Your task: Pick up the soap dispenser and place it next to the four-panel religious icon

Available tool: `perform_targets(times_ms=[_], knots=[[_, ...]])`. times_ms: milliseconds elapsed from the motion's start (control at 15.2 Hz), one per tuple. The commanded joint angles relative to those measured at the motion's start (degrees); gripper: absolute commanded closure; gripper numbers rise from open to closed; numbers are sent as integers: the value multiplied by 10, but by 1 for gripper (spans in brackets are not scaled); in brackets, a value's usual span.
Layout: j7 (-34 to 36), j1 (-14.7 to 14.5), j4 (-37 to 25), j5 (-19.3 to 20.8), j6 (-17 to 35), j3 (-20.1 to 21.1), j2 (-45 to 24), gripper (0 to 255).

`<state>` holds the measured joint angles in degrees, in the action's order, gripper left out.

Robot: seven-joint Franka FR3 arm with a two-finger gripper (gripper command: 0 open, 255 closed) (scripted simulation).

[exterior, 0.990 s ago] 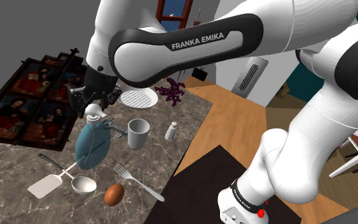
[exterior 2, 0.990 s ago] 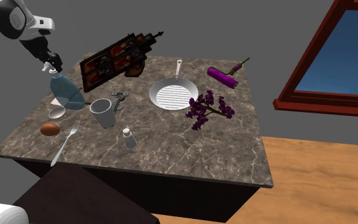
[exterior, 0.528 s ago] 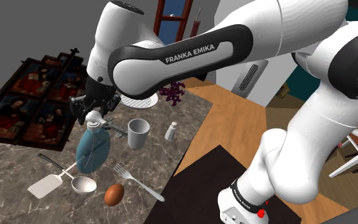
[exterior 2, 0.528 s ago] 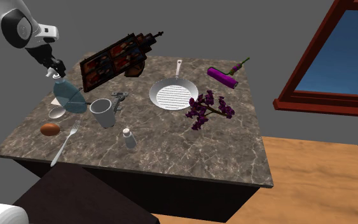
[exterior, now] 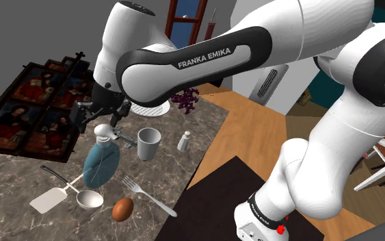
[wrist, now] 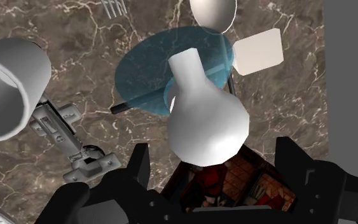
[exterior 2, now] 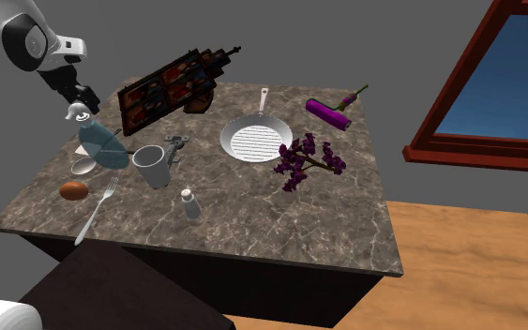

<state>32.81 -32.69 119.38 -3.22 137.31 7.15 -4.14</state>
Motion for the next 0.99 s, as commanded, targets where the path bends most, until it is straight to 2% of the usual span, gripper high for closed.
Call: perform_targets(times_ms=[0, 132, 396, 924], knots=[[0, 0, 0, 0, 0, 0, 0, 0], [0, 0, 0, 0, 0, 0, 0, 0], [-4, 3, -16, -6, -63, -2, 47, 0], [-4, 3, -16, -6, -63, -2, 47, 0]])
